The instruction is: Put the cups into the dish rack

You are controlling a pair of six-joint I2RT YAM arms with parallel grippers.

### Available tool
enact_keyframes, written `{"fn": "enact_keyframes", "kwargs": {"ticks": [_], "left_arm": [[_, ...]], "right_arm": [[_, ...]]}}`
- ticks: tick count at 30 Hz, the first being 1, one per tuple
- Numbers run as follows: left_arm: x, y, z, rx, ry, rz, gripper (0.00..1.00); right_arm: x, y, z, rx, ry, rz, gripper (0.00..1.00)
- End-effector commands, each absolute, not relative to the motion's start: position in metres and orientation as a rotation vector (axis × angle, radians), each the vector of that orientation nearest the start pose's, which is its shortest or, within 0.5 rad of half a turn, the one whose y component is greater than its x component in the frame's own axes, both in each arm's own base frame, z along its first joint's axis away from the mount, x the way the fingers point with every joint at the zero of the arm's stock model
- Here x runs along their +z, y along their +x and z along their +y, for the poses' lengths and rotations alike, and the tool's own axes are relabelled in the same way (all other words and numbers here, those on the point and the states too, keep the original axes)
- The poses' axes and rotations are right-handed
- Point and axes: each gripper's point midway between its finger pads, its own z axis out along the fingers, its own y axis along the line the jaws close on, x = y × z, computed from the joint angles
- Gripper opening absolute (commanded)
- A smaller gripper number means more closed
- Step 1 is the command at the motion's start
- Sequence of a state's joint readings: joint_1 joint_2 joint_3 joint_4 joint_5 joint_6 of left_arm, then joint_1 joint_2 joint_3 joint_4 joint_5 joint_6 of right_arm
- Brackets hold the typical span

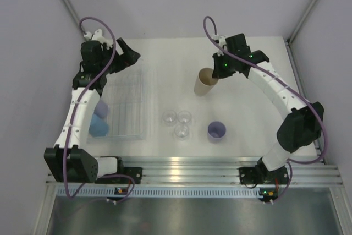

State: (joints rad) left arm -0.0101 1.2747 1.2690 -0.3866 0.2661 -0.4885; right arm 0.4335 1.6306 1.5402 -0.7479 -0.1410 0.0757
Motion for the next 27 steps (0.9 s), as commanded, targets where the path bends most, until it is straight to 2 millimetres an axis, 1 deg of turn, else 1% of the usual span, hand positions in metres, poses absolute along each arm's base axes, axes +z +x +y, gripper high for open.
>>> {"fn": "enact_keyframes", "kwargs": {"ticks": [1,2,3,4,5,6,7,8,9,10,11,13,14,15,19,20,22,24,25,27], "left_arm": [[0.337,0.406,-0.093,-0.720,-0.273,1.823,0.96],[0.341,0.406,-0.104,-0.776,-0.265,1.801,0.97],[0.343,0.405,-0.110,-0.809,-0.258,1.787,0.97],[0.348,0.404,-0.118,-0.864,-0.251,1.756,0.98],[0.341,0.402,-0.123,-0.893,-0.265,1.774,0.98],[0.352,0.403,-0.127,-0.919,-0.250,1.725,0.98],[0.356,0.402,-0.131,-0.960,-0.263,1.703,0.98],[0.352,0.400,-0.137,-0.990,-0.258,1.700,0.98],[0.361,0.399,-0.140,-1.014,-0.245,1.659,0.98],[0.362,0.398,-0.143,-1.046,-0.255,1.650,0.98],[0.359,0.395,-0.148,-1.073,-0.246,1.654,0.98],[0.363,0.394,-0.151,-1.109,-0.245,1.633,0.98],[0.364,0.392,-0.155,-1.124,-0.238,1.630,0.98],[0.364,0.391,-0.158,-1.140,-0.232,1.632,0.98],[0.365,0.389,-0.169,-1.219,-0.203,1.626,0.98],[0.366,0.387,-0.172,-1.235,-0.194,1.620,0.98],[0.368,0.384,-0.177,-1.279,-0.174,1.607,0.98],[0.369,0.383,-0.180,-1.307,-0.163,1.601,0.98],[0.369,0.381,-0.182,-1.326,-0.155,1.604,0.98],[0.369,0.381,-0.184,-1.338,-0.144,1.605,0.98]], "right_arm": [[0.230,0.387,0.212,0.643,-0.415,2.289,0.00],[0.236,0.391,0.222,0.735,-0.424,2.248,0.00],[0.242,0.395,0.223,0.796,-0.378,2.234,0.00],[0.252,0.397,0.236,0.919,-0.374,2.186,0.00],[0.257,0.398,0.241,0.964,-0.402,2.150,0.00],[0.263,0.399,0.247,1.040,-0.360,2.139,0.00],[0.271,0.402,0.252,1.098,-0.355,2.103,0.00],[0.281,0.403,0.264,1.202,-0.398,2.033,0.00],[0.289,0.403,0.271,1.288,-0.356,2.015,0.00],[0.295,0.404,0.276,1.345,-0.348,1.987,0.00],[0.309,0.404,0.285,1.458,-0.345,1.913,0.00],[0.318,0.403,0.291,1.556,-0.328,1.863,0.00],[0.316,0.401,0.293,1.607,-0.328,1.851,0.00],[0.325,0.401,0.297,1.653,-0.319,1.817,0.00],[0.321,0.400,0.305,1.696,-0.335,1.808,0.00],[0.322,0.399,0.307,1.725,-0.312,1.813,0.00],[0.330,0.396,0.312,1.755,-0.330,1.756,0.00],[0.333,0.393,0.316,1.808,-0.299,1.746,0.00],[0.338,0.393,0.317,1.815,-0.313,1.695,0.00],[0.342,0.389,0.319,1.872,-0.279,1.685,0.00]]}}
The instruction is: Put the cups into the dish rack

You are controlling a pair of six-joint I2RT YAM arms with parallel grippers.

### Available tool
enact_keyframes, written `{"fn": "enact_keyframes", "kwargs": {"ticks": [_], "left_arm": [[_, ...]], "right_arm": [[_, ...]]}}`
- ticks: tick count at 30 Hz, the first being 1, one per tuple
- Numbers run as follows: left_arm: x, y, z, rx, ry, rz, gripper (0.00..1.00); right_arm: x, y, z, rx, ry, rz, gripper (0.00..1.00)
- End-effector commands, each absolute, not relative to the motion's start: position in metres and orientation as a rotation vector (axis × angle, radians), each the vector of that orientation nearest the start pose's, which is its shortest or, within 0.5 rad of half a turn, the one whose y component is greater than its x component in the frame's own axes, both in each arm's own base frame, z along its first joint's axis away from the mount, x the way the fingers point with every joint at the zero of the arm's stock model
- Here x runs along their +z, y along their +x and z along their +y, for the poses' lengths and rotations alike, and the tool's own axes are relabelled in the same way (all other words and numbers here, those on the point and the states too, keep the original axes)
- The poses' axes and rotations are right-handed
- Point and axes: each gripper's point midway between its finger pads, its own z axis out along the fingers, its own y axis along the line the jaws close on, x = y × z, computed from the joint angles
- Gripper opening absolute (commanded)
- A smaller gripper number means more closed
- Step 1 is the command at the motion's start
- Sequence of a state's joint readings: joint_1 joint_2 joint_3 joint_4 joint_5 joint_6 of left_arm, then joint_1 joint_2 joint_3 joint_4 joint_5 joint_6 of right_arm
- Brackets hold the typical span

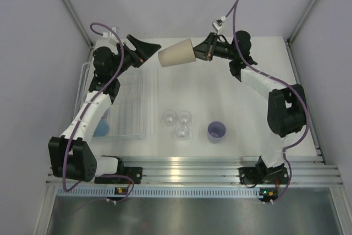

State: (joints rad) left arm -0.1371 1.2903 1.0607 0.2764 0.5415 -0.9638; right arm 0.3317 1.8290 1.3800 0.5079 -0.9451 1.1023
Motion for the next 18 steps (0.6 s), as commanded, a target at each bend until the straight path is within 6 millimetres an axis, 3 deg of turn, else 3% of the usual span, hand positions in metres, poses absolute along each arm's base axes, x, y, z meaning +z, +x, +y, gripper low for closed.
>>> {"fn": "enact_keyframes", "kwargs": {"ticks": [1,18], "left_arm": [[0.369,0.380,-0.185,-1.343,-0.134,1.606,0.98],[0.374,0.364,-0.206,-1.470,-0.027,1.589,0.98]], "right_arm": [[0.340,0.389,0.321,1.886,-0.272,1.676,0.00],[0.345,0.375,0.342,1.904,-0.280,1.659,0.00]]}}
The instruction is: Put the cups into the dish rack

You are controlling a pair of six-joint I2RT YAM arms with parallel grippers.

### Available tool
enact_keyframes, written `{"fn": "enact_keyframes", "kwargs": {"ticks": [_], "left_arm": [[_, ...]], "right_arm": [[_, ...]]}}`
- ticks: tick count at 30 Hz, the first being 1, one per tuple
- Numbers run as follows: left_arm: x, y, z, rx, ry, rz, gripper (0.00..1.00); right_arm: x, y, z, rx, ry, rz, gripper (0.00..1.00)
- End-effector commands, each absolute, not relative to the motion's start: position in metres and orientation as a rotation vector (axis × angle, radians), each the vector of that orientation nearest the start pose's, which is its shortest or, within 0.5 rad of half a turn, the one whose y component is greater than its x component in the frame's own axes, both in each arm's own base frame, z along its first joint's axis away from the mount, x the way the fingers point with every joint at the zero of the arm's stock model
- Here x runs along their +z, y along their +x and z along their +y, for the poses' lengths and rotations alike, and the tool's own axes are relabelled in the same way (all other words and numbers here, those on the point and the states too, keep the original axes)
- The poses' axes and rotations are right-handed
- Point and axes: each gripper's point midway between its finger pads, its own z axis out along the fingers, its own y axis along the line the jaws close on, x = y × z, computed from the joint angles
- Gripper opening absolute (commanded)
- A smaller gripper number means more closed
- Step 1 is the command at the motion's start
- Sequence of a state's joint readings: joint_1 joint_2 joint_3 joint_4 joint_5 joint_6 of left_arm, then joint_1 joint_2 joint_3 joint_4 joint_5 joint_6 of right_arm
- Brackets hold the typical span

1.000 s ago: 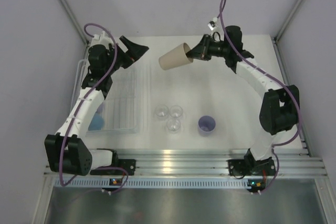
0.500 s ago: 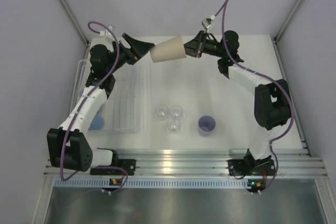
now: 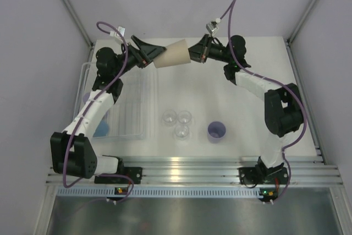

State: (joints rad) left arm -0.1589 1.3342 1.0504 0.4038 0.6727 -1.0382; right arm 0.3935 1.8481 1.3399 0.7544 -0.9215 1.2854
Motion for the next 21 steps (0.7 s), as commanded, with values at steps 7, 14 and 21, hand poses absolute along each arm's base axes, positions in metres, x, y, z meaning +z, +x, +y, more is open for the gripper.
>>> {"fn": "enact_keyframes", "kwargs": {"ticks": [7,14,21], "left_arm": [[0.369,0.357,-0.210,-1.494,0.005,1.609,0.98],[0.367,0.346,-0.216,-1.539,0.089,1.620,0.98],[0.366,0.341,-0.219,-1.557,0.123,1.622,0.99]], "right_arm": [[0.345,0.377,0.344,1.905,-0.284,1.654,0.00],[0.346,0.376,0.346,1.927,-0.303,1.650,0.00],[0.344,0.380,0.349,1.957,-0.302,1.635,0.00]]}}
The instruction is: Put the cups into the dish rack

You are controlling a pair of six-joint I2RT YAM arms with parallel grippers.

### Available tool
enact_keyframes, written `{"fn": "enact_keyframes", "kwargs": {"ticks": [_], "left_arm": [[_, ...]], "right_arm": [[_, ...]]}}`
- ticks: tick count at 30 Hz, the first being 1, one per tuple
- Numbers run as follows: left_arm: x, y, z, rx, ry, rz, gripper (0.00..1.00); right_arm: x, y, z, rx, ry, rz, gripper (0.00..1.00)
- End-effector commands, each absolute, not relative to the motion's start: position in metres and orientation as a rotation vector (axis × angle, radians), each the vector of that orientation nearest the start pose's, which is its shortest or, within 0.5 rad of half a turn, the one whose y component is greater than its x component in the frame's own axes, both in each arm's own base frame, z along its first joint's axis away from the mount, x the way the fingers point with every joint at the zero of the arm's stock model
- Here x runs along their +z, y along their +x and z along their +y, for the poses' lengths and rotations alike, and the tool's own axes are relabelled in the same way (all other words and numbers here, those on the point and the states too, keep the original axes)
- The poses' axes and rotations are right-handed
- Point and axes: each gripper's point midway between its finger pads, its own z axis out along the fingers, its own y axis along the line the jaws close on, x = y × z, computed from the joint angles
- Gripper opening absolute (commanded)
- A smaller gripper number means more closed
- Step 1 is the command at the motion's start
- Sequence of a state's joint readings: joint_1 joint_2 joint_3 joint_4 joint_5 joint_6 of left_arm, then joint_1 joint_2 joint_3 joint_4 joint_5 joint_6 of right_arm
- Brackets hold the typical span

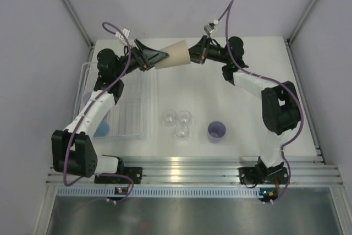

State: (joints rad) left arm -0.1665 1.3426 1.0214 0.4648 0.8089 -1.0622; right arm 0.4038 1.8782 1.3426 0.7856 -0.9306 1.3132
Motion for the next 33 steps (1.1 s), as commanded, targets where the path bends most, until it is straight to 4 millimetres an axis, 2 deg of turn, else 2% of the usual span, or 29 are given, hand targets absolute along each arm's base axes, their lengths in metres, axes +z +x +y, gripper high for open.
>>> {"fn": "enact_keyframes", "kwargs": {"ticks": [1,6,10,11,13,14,15,16,20,24,27,33], "left_arm": [[0.365,0.342,-0.220,-1.562,0.123,1.622,0.99],[0.369,0.344,-0.225,-1.586,0.125,1.601,0.96],[0.367,0.346,-0.229,-1.600,0.121,1.610,0.77],[0.365,0.347,-0.232,-1.607,0.121,1.619,0.65],[0.363,0.348,-0.233,-1.611,0.120,1.624,0.51],[0.363,0.349,-0.234,-1.613,0.118,1.624,0.24],[0.363,0.349,-0.234,-1.611,0.115,1.623,0.11],[0.364,0.351,-0.233,-1.603,0.102,1.617,0.02],[0.365,0.351,-0.230,-1.576,0.082,1.599,0.00],[0.374,0.349,-0.225,-1.546,0.072,1.565,0.00],[0.380,0.349,-0.218,-1.512,0.059,1.539,0.00],[0.388,0.352,-0.188,-1.402,0.004,1.515,0.00]], "right_arm": [[0.344,0.379,0.350,1.973,-0.294,1.638,0.00],[0.343,0.379,0.358,2.000,-0.310,1.637,0.00],[0.341,0.377,0.361,2.007,-0.321,1.637,0.00],[0.341,0.377,0.362,2.008,-0.323,1.637,0.00],[0.339,0.375,0.363,2.013,-0.327,1.643,0.00],[0.338,0.376,0.363,2.014,-0.325,1.646,0.00],[0.337,0.375,0.363,2.017,-0.327,1.648,0.00],[0.337,0.374,0.364,2.018,-0.330,1.646,0.00],[0.334,0.373,0.362,2.016,-0.325,1.649,0.01],[0.331,0.372,0.361,2.025,-0.314,1.642,0.28],[0.331,0.371,0.360,2.035,-0.314,1.630,0.38],[0.327,0.372,0.355,2.038,-0.293,1.617,0.43]]}}
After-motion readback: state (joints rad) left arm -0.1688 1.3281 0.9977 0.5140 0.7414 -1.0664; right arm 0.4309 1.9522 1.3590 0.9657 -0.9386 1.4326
